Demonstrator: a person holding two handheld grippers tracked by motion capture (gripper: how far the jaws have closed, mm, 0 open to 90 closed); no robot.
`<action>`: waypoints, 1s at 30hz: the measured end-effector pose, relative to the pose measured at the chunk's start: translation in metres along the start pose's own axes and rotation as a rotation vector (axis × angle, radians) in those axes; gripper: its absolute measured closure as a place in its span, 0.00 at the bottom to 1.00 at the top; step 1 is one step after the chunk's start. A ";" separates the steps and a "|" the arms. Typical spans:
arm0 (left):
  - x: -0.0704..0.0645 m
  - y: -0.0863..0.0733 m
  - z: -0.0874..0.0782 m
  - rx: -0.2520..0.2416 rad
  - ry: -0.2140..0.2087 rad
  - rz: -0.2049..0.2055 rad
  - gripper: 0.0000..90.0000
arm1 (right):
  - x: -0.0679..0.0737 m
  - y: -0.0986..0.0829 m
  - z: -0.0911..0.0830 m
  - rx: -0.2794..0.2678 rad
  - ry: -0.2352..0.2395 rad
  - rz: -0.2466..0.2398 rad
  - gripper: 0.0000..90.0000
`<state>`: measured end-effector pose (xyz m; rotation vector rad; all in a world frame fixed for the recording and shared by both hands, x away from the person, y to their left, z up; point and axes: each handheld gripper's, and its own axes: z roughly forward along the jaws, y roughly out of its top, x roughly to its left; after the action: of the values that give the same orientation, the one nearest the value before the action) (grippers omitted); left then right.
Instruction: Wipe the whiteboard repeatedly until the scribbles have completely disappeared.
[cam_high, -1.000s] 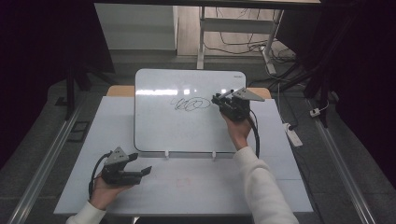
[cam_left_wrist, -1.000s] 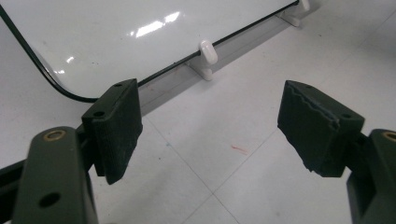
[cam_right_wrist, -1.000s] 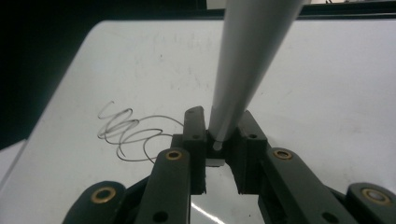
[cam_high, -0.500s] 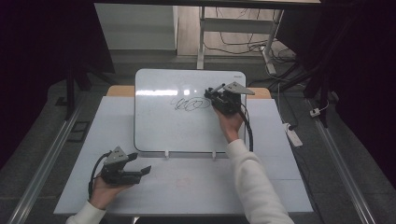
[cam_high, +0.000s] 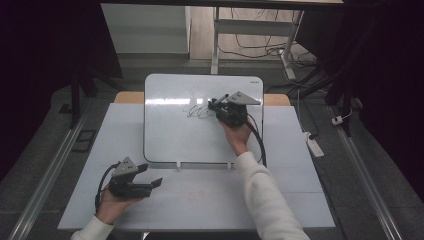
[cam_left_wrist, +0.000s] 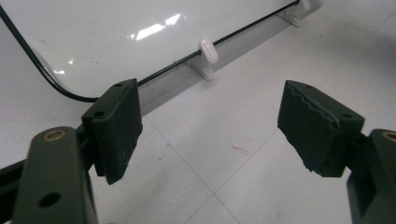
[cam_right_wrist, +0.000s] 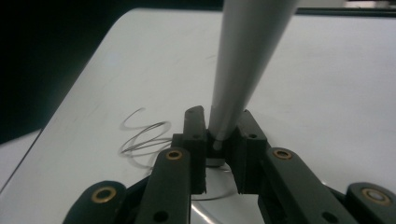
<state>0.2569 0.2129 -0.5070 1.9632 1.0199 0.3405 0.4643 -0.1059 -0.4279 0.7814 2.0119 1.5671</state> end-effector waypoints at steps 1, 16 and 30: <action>0.000 0.000 0.000 -0.002 0.001 -0.001 0.25 | -0.001 0.001 0.000 -0.004 -0.005 -0.001 0.87; 0.000 0.000 -0.001 -0.007 -0.005 0.000 0.25 | 0.003 -0.004 0.003 -0.038 -0.004 0.022 0.86; 0.000 0.000 0.000 -0.001 -0.004 -0.005 0.25 | -0.011 -0.012 -0.018 -0.020 -0.012 -0.020 0.86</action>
<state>0.2569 0.2135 -0.5070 1.9591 1.0223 0.3344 0.4579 -0.1285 -0.4351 0.7593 1.9869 1.5654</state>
